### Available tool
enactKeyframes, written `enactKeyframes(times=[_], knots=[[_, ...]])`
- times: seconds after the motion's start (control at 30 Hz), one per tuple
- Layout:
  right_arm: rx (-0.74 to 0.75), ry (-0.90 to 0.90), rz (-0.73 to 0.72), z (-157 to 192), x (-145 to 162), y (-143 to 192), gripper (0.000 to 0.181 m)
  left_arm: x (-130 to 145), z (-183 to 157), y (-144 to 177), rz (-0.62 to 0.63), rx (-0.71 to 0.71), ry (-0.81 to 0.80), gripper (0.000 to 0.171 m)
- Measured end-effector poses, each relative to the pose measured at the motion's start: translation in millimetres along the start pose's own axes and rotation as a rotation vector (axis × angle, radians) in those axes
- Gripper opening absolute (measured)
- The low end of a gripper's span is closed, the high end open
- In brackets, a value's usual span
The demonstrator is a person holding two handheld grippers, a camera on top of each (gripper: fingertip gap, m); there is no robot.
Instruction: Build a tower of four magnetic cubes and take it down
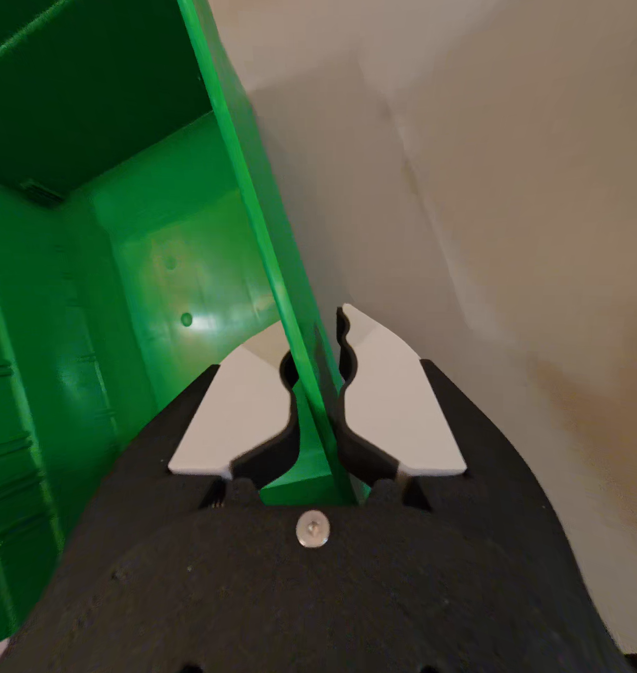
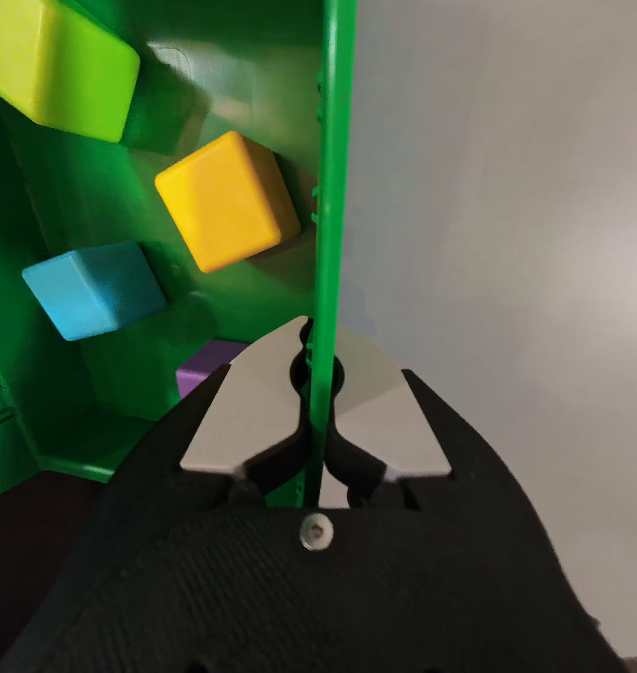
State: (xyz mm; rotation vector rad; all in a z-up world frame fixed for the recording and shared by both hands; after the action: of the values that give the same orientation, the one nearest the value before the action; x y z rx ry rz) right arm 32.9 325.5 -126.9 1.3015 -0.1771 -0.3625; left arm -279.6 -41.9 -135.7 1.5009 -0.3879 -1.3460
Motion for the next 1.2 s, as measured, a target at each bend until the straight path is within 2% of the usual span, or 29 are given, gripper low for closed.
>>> enactKeyframes(times=[0.07,0.17,0.23,0.33,0.57,0.7,0.87,1.0,1.2], knots=[[0.007,0.012,0.003,15,-13,-6,0.004,1,4,1,0.011,-0.064,-0.021,0.015],[0.005,0.016,0.002,39,-31,-15,0.003,4,11,12,-0.050,-0.094,0.034,0.012],[0.003,0.014,0.002,56,-43,-23,0.004,4,22,28,-0.098,-0.115,0.060,0.013],[0.027,0.023,-0.002,83,-62,-34,0.003,6,44,63,-0.171,-0.069,0.187,0.012],[0.086,-0.026,-0.047,147,-101,-62,0.004,41,93,111,-0.167,-0.159,0.280,0.012],[0.080,-0.133,-0.112,189,-119,-79,0.005,58,113,132,-0.188,-0.159,0.351,0.011],[0.080,-0.188,-0.141,233,-139,-92,0.005,70,121,141,-0.176,-0.122,0.400,0.011],[0.115,-0.196,-0.137,254,-159,-99,0.005,70,126,134,-0.191,-0.094,0.421,0.012],[0.060,-0.236,-0.190,294,-189,-110,0.012,74,126,124,-0.167,-0.046,0.426,0.011]])
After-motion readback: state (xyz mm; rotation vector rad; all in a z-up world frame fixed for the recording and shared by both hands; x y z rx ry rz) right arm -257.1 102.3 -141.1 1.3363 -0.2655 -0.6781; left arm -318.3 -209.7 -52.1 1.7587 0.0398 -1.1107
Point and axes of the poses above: each gripper's, where its closed fingertips meet, y back along the fingers, x out of its underside, z = x × y across the jaws, the point moved 5 cm from there along y, back along the fingers, and after that the axes turned 7 degrees about y, right-handed, at the moved point
